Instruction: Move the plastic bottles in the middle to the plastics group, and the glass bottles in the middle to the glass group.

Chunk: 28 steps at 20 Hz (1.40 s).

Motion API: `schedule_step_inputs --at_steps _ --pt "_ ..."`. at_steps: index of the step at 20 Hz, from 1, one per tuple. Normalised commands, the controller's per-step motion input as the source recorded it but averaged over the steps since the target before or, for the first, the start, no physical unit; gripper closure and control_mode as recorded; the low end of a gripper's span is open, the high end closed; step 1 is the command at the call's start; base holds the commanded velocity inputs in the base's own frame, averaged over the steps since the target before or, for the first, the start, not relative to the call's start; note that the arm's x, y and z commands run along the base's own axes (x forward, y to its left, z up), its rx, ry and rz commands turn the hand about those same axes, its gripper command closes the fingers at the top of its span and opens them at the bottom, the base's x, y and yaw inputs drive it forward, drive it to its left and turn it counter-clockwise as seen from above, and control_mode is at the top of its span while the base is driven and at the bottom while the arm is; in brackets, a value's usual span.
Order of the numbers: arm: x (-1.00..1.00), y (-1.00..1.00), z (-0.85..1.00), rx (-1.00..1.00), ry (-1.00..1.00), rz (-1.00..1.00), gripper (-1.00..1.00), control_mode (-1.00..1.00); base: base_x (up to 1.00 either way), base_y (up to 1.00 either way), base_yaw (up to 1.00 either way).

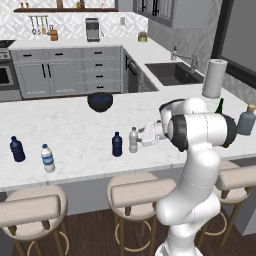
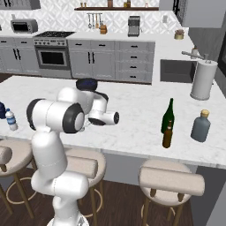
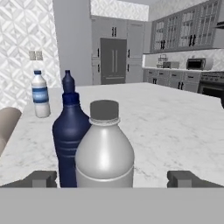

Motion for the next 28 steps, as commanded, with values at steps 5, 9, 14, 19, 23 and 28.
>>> schedule_step_inputs --at_steps 5,9,14,19,23,28 --pt "0.18 0.06 -0.08 0.0 0.0 0.0 -1.0 -1.0 0.0 0.0 0.0" --pt "0.14 0.14 -0.08 0.0 0.0 0.0 -1.0 -1.0 0.0 0.0 0.0" --pt "0.03 0.2 -0.09 0.0 0.0 0.0 -1.0 -1.0 0.0 0.0 0.0" --pt "-0.01 0.17 -0.04 0.0 0.0 0.0 -1.0 -1.0 0.0 0.0 0.0" --pt "0.0 0.1 -0.01 0.0 0.0 0.0 -1.0 -1.0 0.0 0.0 0.0" --pt "0.0 0.01 -0.04 0.0 0.0 0.0 1.0 -1.0 0.0 0.0 0.0"
